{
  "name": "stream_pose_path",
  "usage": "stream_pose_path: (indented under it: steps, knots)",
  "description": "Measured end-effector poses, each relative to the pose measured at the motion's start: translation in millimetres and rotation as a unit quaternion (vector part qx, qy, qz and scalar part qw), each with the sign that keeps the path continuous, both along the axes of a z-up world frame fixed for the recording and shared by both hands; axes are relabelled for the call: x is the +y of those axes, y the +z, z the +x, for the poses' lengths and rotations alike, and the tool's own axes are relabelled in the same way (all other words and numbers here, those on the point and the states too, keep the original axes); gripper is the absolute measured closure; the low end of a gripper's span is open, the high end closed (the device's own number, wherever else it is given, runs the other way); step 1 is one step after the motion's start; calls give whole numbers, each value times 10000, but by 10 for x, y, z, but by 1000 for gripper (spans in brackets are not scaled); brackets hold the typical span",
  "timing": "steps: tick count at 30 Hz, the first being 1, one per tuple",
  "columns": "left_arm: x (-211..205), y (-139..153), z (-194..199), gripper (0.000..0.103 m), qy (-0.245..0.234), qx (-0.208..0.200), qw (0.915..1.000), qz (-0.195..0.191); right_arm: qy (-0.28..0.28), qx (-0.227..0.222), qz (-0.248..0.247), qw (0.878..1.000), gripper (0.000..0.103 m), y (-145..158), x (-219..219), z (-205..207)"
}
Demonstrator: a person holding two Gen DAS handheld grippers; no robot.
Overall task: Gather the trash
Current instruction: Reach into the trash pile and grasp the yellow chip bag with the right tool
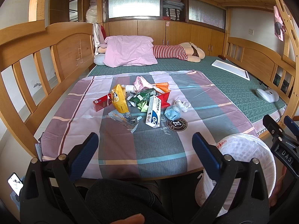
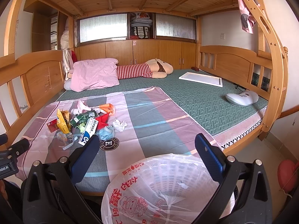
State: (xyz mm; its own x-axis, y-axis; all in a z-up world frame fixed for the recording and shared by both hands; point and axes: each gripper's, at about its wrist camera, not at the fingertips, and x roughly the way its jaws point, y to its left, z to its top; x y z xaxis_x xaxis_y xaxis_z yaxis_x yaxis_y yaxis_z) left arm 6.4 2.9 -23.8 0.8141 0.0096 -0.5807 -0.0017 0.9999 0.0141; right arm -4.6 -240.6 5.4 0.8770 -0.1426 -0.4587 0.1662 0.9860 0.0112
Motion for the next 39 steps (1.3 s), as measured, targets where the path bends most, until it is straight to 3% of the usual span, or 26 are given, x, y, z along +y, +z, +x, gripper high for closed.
stream_pose_path:
  steps: [3, 8, 13, 16, 18, 21, 23, 26, 28, 30, 32, 33, 35, 36, 37, 39]
  knots:
    - [12, 6, -4, 3, -29, -95, 9999, -132, 56, -38, 156, 9999, 3, 3, -31, 2]
    - [243, 96, -3, 3, -147, -730, 9939, -816, 228, 90, 1110, 9935, 3, -64, -201, 72]
    - [784, 170, 194, 3, -115, -1462, 9783, -1467, 16, 160, 768, 9969, 3, -55, -107, 223]
    - [1228, 165, 547, 3, 196, -1429, 9744, -1727, -85, 143, 413, 9990, 3, -1, 65, 359]
    - [1461, 140, 854, 3, 554, -1184, 9792, -1554, 124, 244, 283, 9992, 3, -2, 209, 502]
    - [1788, -7, 1423, 3, 776, -214, 9875, -1353, 560, 675, 292, 9957, 3, -69, 523, 849]
    - [2046, -151, 1709, 3, 1137, 170, 9834, -1408, 842, 948, 436, 9910, 4, -154, 771, 1089]
    - [2339, -410, 1964, 3, 1506, 484, 9779, -1370, 1222, 1442, 651, 9798, 18, -329, 1213, 1524]
    - [2504, -598, 2033, 3, 1697, 783, 9713, -1471, 1430, 1800, 764, 9702, 35, -493, 1536, 1835]
    - [2664, -758, 2048, 5, 1857, 1171, 9575, -1868, 1542, 2144, 666, 9622, 35, -679, 1890, 2149]
    - [2833, -838, 1989, 5, 1961, 1248, 9426, -2396, 1515, 2457, 727, 9547, 35, -861, 2153, 2459]
    - [2874, -851, 1953, 5, 2033, 1242, 9402, -2433, 1430, 2605, 902, 9506, 35, -956, 2245, 2632]
    - [2956, -852, 1914, 5, 2173, 1259, 9360, -2467, 1252, 2546, 1242, 9508, 34, -1037, 2404, 2899]
    - [2991, -862, 1915, 5, 2207, 1278, 9341, -2499, 1209, 2436, 1310, 9534, 26, -1065, 2511, 3036]
    - [3038, -887, 1919, 5, 2261, 1337, 9292, -2599, 1193, 2414, 1303, 9542, 17, -1102, 2609, 3160]
    - [3101, -948, 1921, 5, 2286, 1447, 9217, -2780, 1171, 2540, 1097, 9538, 16, -1189, 2776, 3377]
